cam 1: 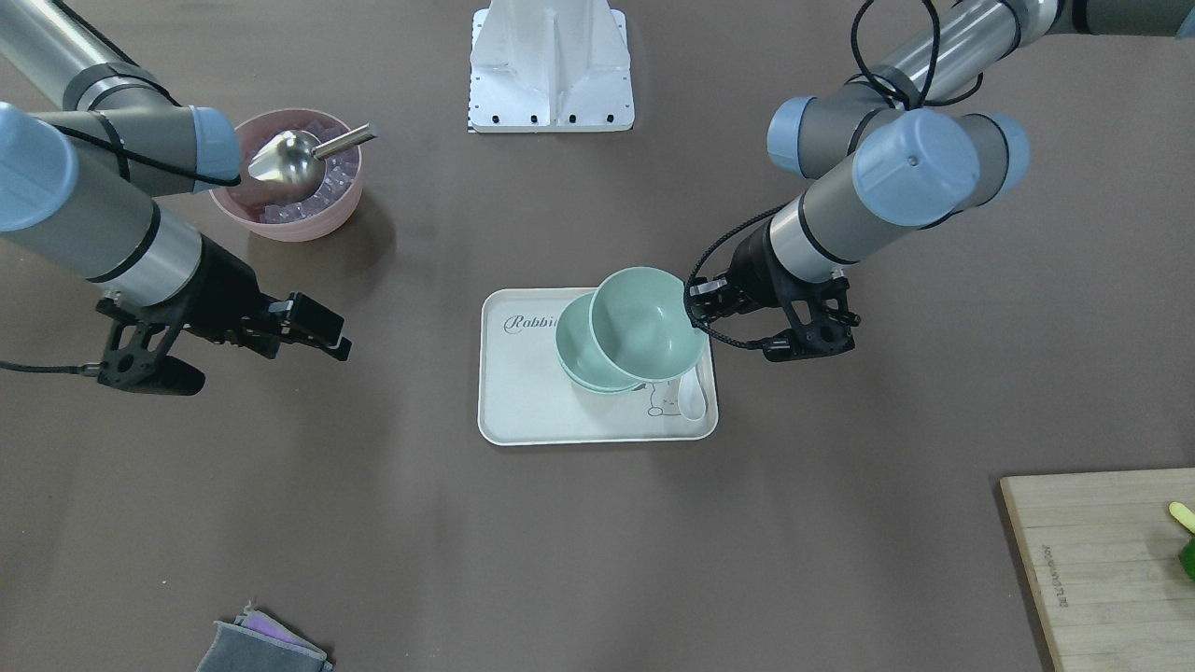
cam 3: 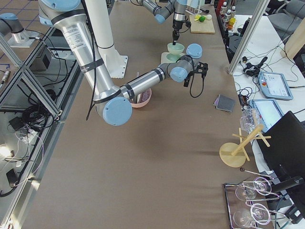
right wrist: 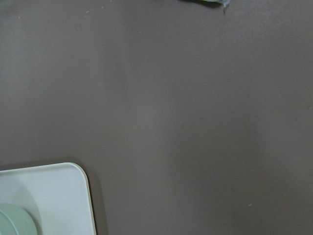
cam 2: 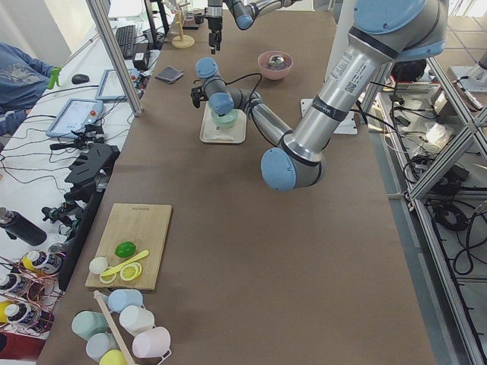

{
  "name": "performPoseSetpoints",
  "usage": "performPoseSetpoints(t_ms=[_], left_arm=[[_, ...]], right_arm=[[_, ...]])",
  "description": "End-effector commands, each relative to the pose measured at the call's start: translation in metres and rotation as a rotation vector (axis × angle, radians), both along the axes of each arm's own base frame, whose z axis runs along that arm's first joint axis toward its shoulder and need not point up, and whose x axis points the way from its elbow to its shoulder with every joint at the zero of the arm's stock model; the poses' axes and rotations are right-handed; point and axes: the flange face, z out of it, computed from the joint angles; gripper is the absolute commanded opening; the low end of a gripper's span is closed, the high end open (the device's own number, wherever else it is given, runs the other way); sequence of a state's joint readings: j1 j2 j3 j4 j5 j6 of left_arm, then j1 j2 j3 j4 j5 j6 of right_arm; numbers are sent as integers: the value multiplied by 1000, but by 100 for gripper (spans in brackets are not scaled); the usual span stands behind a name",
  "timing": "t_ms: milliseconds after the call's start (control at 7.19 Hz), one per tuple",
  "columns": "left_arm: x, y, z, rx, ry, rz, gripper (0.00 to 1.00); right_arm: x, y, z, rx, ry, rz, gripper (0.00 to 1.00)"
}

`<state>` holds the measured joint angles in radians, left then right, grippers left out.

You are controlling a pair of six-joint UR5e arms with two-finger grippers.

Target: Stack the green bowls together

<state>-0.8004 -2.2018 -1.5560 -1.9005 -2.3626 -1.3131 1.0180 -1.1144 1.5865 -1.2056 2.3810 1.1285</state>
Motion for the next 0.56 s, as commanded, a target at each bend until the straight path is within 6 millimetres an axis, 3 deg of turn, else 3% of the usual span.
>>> performPoseSetpoints(t_ms=[0, 139, 278, 417], left_arm=[[15, 12, -3, 6, 6, 27, 0], [21, 17, -2, 10, 4, 39, 24], [20, 16, 0, 32, 21, 38, 98], [19, 15, 1, 58, 47, 35, 99]], right_arm=[[18, -9, 12, 11, 2, -9, 100], [26, -12, 13, 3, -8, -9, 100], [33, -18, 21, 15, -3, -15, 100], [40, -24, 29, 26, 1, -23, 100]])
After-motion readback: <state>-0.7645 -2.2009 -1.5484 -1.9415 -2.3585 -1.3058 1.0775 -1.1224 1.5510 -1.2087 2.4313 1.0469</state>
